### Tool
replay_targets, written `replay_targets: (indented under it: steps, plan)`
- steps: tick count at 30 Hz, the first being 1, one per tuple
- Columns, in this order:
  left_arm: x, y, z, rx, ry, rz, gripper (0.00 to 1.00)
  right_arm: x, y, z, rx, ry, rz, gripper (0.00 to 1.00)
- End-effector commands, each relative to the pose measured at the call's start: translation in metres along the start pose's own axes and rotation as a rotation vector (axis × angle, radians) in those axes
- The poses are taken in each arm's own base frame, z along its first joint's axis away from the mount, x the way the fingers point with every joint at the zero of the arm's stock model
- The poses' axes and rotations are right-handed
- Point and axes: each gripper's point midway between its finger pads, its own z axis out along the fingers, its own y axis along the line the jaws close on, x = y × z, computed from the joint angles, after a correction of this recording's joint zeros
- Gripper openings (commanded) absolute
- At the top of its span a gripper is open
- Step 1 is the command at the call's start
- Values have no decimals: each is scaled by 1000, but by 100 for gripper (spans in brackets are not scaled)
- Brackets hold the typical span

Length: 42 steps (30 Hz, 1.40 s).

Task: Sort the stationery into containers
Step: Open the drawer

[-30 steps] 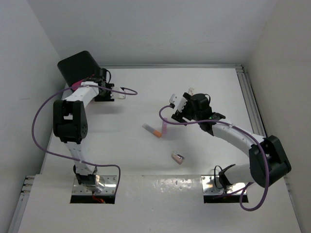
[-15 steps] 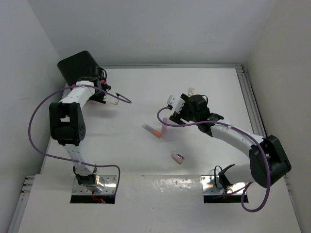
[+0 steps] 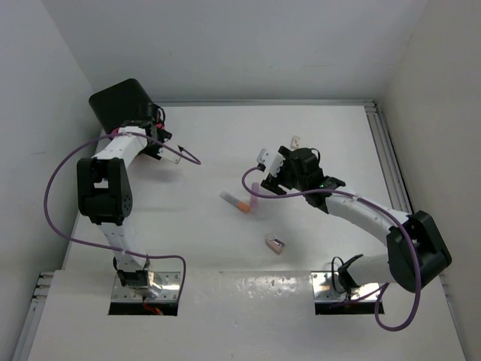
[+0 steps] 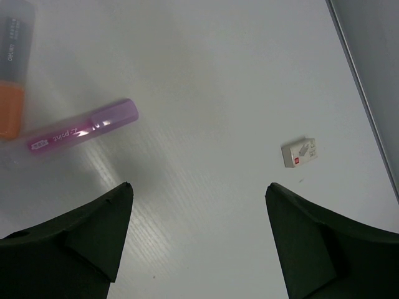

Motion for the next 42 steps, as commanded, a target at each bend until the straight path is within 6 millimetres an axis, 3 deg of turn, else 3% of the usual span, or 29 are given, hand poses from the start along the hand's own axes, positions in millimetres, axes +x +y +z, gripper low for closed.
replay_targets:
  steps: [1, 13, 20, 24, 33, 34, 42]
  plan:
    - [19, 5, 3, -18, 42, 17, 57, -15, -9, -6, 35, -41, 15, 85]
    - [26, 2, 18, -5, 61, 42, 51, -14, -9, -7, 35, -38, 14, 83]
    - [25, 6, 18, -24, 67, 54, 16, -15, -9, -6, 34, -41, 12, 79]
    - [21, 3, 15, -21, 57, 69, 9, -16, -10, -5, 37, -43, 14, 77]
    - [-1, -3, -7, -36, -7, 95, 5, -16, -8, -3, 27, -48, 14, 76]
    - [-14, 3, -11, -46, -21, 120, 5, -17, -8, -3, 28, -49, 16, 76]
    - [-47, -6, -33, -61, -81, 150, 5, -16, -7, -4, 29, -53, 19, 76]
